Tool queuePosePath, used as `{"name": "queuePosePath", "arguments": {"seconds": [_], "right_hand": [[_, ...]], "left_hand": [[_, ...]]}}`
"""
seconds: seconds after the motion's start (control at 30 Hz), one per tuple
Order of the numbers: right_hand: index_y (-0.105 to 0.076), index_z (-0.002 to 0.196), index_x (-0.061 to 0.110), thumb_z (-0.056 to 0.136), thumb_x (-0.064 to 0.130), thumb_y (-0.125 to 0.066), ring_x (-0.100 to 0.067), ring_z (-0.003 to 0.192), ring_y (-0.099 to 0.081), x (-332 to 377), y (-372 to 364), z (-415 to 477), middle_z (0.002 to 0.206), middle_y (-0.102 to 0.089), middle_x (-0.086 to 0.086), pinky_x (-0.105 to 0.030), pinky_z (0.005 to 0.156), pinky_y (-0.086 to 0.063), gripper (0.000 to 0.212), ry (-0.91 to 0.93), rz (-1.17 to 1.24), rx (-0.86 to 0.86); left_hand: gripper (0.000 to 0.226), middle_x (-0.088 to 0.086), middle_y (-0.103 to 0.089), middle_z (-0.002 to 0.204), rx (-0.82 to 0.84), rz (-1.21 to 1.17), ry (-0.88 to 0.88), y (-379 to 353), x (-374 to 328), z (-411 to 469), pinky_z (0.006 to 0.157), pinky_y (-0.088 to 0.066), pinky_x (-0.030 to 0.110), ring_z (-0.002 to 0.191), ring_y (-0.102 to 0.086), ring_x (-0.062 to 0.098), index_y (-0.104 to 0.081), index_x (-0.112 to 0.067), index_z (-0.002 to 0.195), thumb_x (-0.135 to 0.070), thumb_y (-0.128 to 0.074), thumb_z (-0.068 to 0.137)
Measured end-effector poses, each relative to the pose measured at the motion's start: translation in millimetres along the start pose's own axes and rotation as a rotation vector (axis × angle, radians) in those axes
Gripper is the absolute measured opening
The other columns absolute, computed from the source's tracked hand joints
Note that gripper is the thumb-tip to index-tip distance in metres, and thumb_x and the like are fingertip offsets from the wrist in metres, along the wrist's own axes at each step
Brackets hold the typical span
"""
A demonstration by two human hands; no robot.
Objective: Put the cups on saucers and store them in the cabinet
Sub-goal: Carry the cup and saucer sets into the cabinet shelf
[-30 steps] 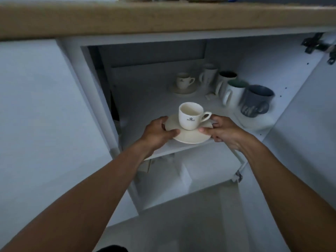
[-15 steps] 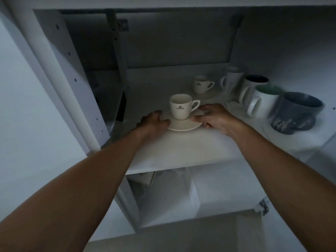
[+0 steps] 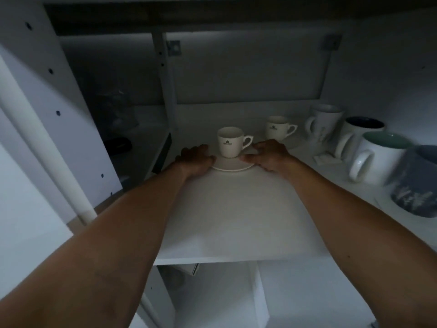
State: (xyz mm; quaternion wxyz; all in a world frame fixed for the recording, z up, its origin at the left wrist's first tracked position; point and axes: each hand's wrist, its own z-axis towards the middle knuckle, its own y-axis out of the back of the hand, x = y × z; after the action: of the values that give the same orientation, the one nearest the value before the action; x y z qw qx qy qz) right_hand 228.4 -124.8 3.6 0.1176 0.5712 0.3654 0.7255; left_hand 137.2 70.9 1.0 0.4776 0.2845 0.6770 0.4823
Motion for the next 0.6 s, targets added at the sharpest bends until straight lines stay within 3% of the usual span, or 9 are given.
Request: {"name": "queuePosePath", "arguments": {"seconds": [0.13, 0.27, 0.6], "right_hand": [[-0.053, 0.140, 0.006, 0.075, 0.052, -0.080, -0.024, 0.127, -0.057, -1, -4, 16, 0.143, -0.057, -0.010, -0.022, 0.098, -0.043, 0.084, 0.020, -0.074, 0.034], [-0.061, 0.131, 0.002, 0.078, 0.055, -0.075, -0.026, 0.127, -0.056, 3, -9, 31, 0.137, -0.061, -0.013, -0.035, 0.107, -0.042, 0.077, 0.043, -0.141, 0.049], [-0.055, 0.139, 0.006, 0.084, 0.060, -0.066, -0.030, 0.139, -0.043, 14, -19, 68, 0.150, -0.047, -0.016, -0.031, 0.110, -0.034, 0.078, 0.075, -0.268, 0.083]], "left_hand": [[0.061, 0.006, -0.018, 0.163, -0.017, 0.051, -0.001, 1, 1, 14, 0.118, -0.018, 0.044, 0.149, -0.012, 0.034, -0.016, -0.026, 0.156, -0.046, -0.034, 0.101], [0.060, 0.005, -0.017, 0.163, -0.022, 0.058, 0.002, 5, 7, 30, 0.117, -0.016, 0.044, 0.150, -0.011, 0.033, -0.016, -0.027, 0.156, -0.047, -0.034, 0.101], [0.059, 0.004, -0.016, 0.164, -0.035, 0.064, 0.019, 12, 18, 64, 0.120, -0.010, 0.043, 0.150, -0.008, 0.034, -0.018, -0.029, 0.155, -0.050, -0.032, 0.101]]}}
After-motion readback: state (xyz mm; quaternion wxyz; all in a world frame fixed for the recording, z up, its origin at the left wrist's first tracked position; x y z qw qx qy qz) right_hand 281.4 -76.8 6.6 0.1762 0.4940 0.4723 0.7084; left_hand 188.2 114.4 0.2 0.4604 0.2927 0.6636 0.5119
